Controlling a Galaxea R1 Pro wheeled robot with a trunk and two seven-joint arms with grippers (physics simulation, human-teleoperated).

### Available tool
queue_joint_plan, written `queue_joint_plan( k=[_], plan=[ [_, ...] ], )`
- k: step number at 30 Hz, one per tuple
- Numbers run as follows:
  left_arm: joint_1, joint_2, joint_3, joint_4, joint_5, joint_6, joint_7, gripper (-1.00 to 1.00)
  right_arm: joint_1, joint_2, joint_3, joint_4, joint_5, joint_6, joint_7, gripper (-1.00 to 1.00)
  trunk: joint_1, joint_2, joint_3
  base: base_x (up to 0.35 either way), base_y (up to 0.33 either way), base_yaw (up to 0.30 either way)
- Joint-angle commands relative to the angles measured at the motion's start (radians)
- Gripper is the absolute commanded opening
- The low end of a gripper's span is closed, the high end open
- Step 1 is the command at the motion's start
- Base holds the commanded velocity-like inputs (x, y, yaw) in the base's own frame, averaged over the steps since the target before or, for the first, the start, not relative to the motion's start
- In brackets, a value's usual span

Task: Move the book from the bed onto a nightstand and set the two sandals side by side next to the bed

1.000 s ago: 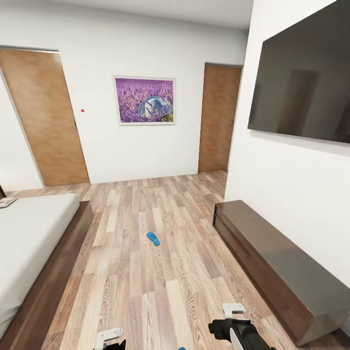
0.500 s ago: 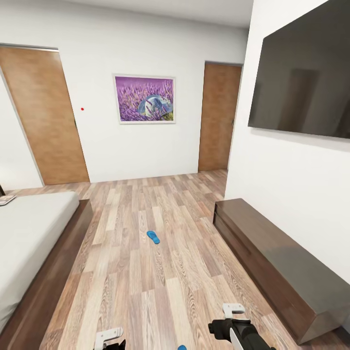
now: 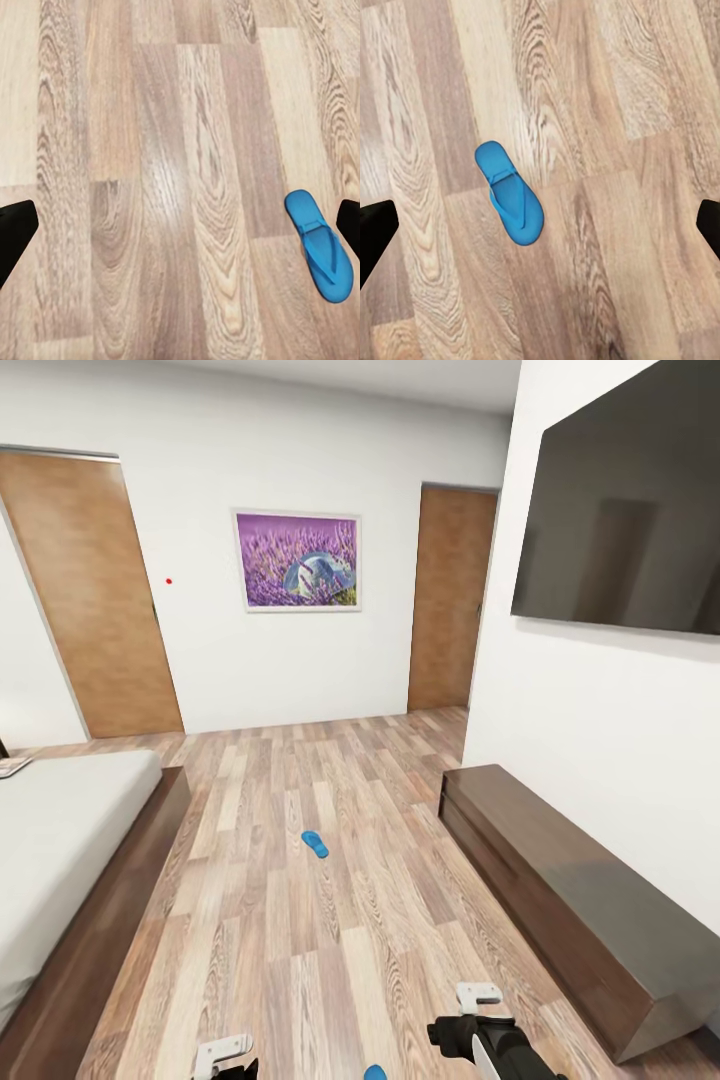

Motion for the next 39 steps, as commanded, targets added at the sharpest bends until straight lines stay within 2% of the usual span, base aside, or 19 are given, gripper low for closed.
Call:
queue_joint_plan(
  k=[1,39],
  plan=[
    [0.000,-0.001,0.001,-0.001,0.006,0.001,0.001,1.00,0.000,0.000,0.001,-0.002,0.001,0.005,0.000,1.00,0.004,-0.008,-0.004,0.000,0.000,0.000],
    [0.000,-0.001,0.001,-0.001,0.006,0.001,0.001,1.00,0.000,0.000,0.001,-0.002,0.001,0.003,0.002,1.00,0.150,-0.274,-0.123,0.000,0.000,0.000]
  ],
)
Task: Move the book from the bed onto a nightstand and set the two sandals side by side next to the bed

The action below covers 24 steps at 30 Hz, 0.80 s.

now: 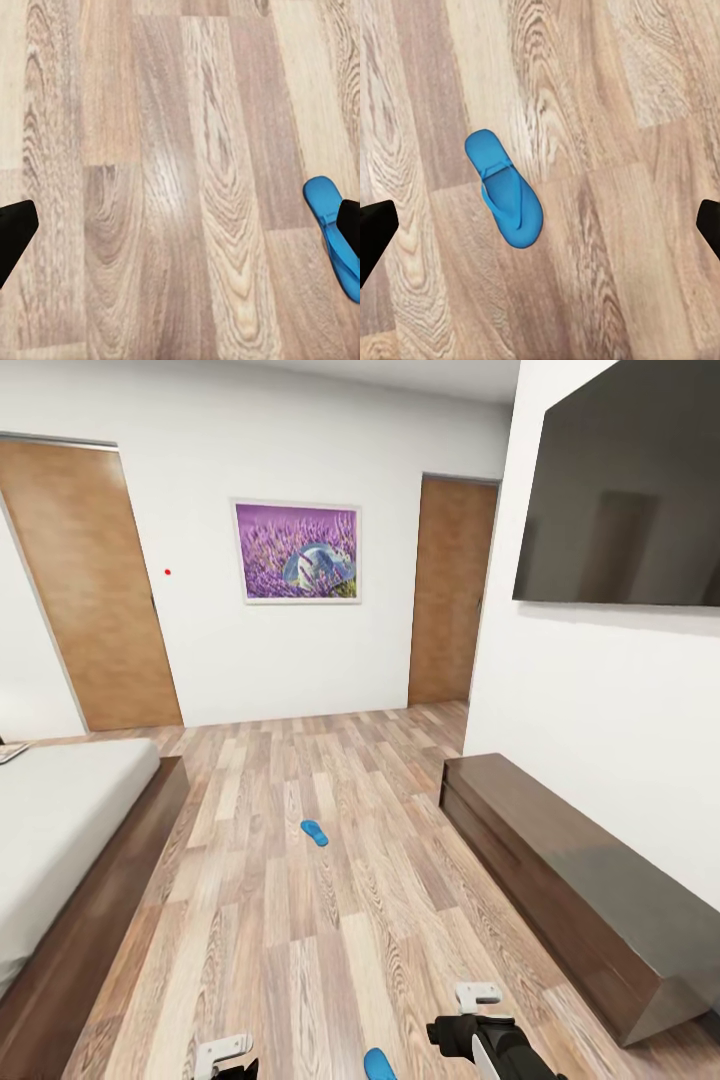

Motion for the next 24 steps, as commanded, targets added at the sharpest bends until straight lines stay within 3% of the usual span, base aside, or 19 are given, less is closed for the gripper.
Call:
queue_joint_plan(
  k=[1,24],
  plan=[
    [0.000,-0.001,0.002,-0.001,0.006,0.001,0.001,1.00,0.000,0.000,0.001,-0.002,0.001,0.006,0.000,1.00,0.004,-0.008,-0.004,0.000,0.000,0.000],
    [0.000,-0.001,0.000,-0.001,0.006,0.001,0.001,1.00,0.000,0.001,0.001,-0.002,0.000,0.006,0.000,1.00,0.092,-0.169,-0.076,0.000,0.000,0.000]
  ],
)
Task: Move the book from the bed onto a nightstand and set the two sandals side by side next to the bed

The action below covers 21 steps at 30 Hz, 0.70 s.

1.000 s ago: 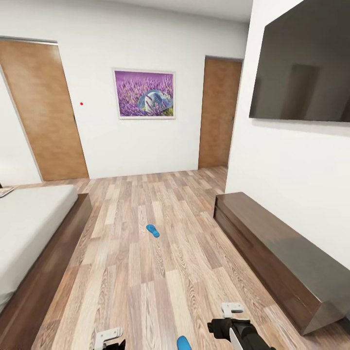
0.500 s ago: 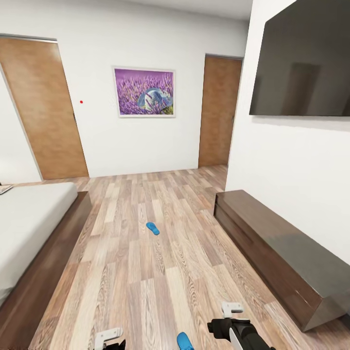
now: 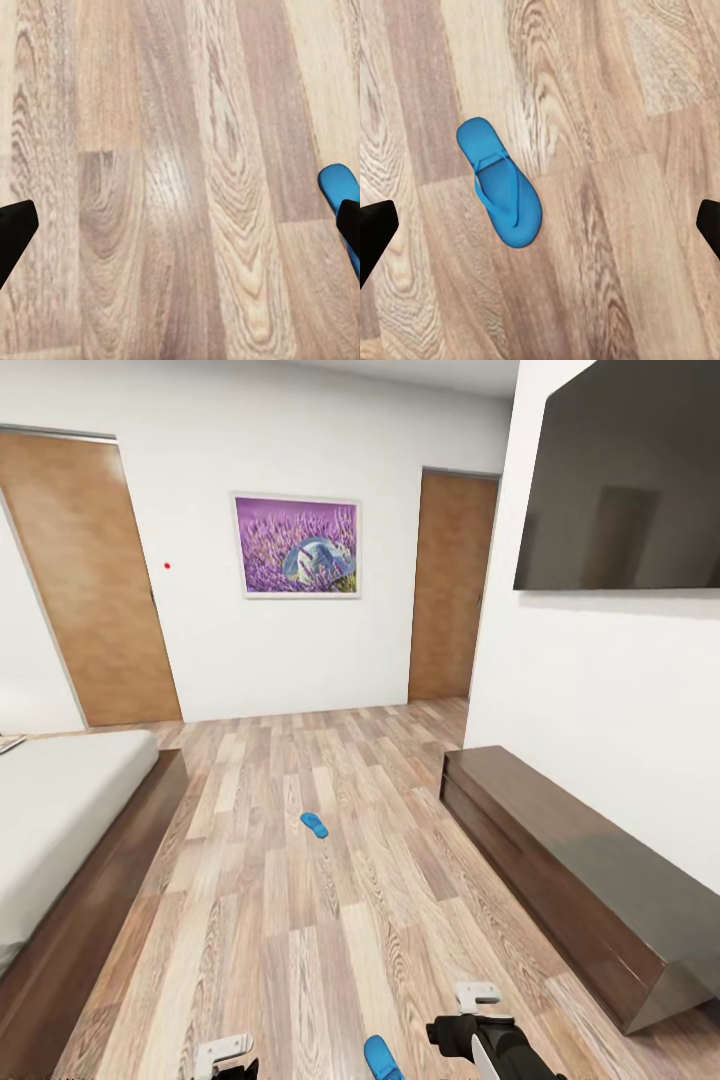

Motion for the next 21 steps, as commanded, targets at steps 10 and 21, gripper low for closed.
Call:
queue_joint_plan(
  k=[10,21],
  plan=[
    [0.000,0.000,0.001,-0.001,0.006,0.001,0.001,1.00,0.000,0.000,0.001,-0.002,0.000,0.006,0.000,1.00,0.038,-0.071,-0.033,0.000,0.000,0.022],
    [0.000,0.000,0.001,-0.001,0.006,0.001,0.001,1.00,0.000,0.000,0.001,-0.002,0.000,0.006,0.000,1.00,0.080,-0.148,-0.078,0.000,0.000,0.184]
  ],
)
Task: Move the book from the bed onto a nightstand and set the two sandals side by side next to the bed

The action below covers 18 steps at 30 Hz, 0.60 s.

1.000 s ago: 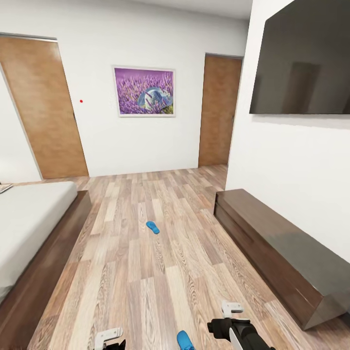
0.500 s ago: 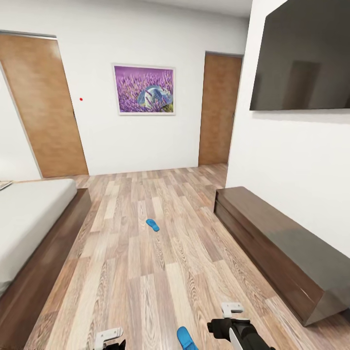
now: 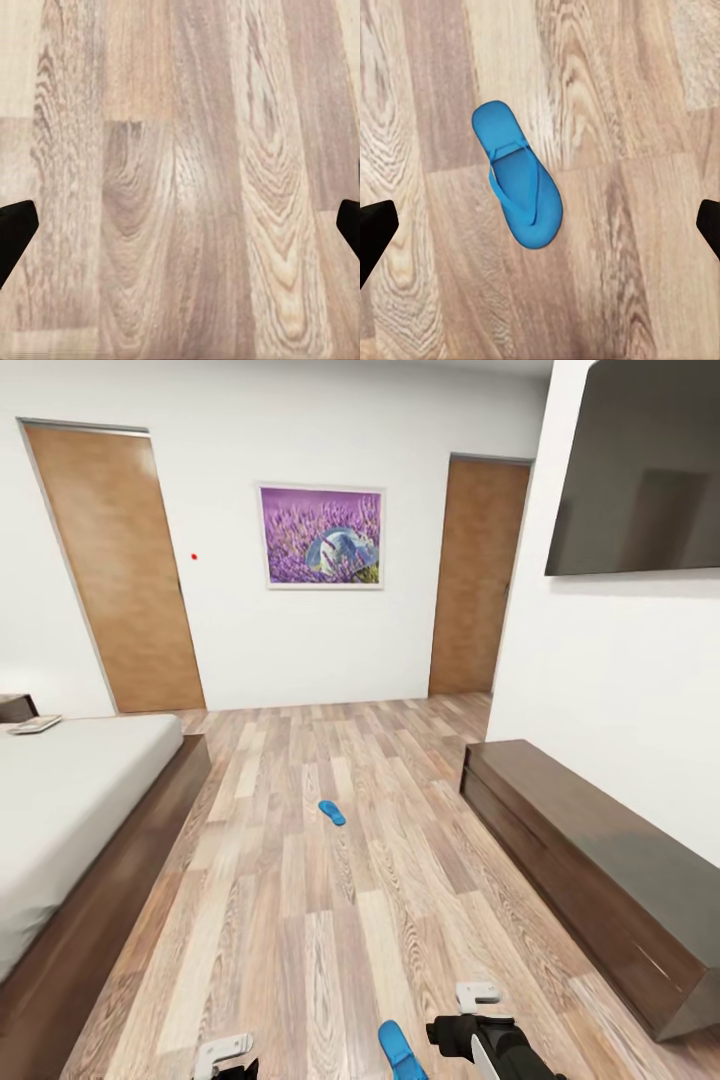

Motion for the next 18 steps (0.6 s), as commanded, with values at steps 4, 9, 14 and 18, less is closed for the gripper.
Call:
queue_joint_plan(
  k=[4,9,14,18],
  plan=[
    [-0.001,-0.001,0.001,0.000,0.006,0.001,0.001,1.00,0.000,0.000,0.001,-0.002,0.000,0.006,0.000,1.00,0.015,-0.029,-0.018,0.000,0.000,0.207],
    [-0.001,-0.001,0.001,0.000,0.006,0.001,0.001,1.00,0.000,0.000,0.001,-0.002,0.000,0.006,0.000,1.00,0.034,-0.064,-0.039,0.000,0.000,0.210],
    [-0.001,-0.001,0.001,0.000,0.006,0.001,0.001,1.00,0.000,0.000,0.001,-0.002,0.000,0.006,0.000,1.00,0.054,-0.099,-0.060,0.000,0.000,0.211],
    [-0.001,-0.001,0.001,0.000,0.006,0.001,0.001,1.00,0.000,0.000,0.001,-0.002,0.000,0.006,0.000,1.00,0.069,-0.127,-0.077,0.000,0.000,0.211]
  ],
)
